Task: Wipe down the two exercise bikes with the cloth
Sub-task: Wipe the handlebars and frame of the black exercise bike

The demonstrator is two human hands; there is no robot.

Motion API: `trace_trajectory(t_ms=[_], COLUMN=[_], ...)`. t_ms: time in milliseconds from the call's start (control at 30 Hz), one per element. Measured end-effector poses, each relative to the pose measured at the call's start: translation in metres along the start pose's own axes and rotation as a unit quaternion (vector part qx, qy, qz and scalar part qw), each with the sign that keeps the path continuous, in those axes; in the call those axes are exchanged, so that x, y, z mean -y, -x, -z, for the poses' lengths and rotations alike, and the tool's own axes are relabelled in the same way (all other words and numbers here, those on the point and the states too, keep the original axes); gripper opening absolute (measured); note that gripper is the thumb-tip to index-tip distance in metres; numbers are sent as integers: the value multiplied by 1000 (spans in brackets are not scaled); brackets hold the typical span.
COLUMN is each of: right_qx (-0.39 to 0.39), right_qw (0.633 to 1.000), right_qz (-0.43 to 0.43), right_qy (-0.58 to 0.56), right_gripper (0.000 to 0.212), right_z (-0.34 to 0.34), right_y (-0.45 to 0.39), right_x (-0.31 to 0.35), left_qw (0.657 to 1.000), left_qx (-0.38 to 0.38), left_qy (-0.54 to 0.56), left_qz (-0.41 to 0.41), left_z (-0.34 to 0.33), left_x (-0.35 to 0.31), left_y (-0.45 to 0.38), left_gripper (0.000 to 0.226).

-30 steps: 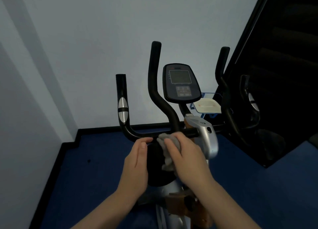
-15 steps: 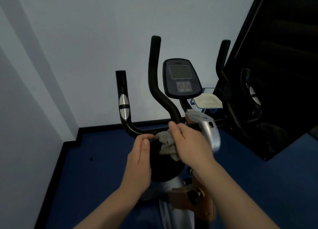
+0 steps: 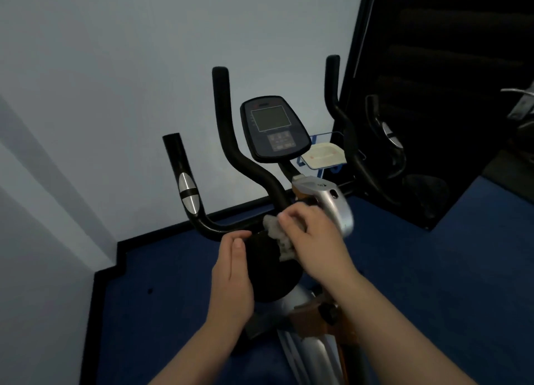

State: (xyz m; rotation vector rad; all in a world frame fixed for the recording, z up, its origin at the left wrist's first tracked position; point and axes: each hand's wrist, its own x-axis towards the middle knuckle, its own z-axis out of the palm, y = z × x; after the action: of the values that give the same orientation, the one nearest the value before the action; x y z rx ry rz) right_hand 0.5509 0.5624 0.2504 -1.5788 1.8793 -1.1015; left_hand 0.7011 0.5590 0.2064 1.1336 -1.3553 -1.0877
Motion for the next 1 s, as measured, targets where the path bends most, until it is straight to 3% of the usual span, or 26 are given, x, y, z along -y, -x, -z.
trace_trajectory(t_ms=[100,233,400,600,767,900,1000], right_qx=[-13,-31,-56,-203,-139,-247,-256], right_qw=[997,997,993,966,986,948,938], right_qz=[8,-66,-48,-109,-90,-121,-145], right_qy=[81,-22,96,-115,-15,-158,-181], right_gripper=[24,26,36,35,47,47,50], right_z=[-9,-11,-14,-51,-28,-64,-66], right_y=[9,32,13,63,20,57,57], right_x=[3,-10,4,-7,-2,-11,-16], left_qw=[1000,1000,999,998,998,998,999], left_qx=[9,25,54,63,63,56,52], left_qy=[9,5,-5,-9,-4,-7,-12], left_qz=[-4,-4,-5,1,2,4,8], left_z=[0,1,5,7,5,4,4], left_x=[-1,-1,0,3,0,1,0], left_y=[1,1,-3,-3,-4,-1,-2], left_gripper=[37,39,32,30,30,34,33])
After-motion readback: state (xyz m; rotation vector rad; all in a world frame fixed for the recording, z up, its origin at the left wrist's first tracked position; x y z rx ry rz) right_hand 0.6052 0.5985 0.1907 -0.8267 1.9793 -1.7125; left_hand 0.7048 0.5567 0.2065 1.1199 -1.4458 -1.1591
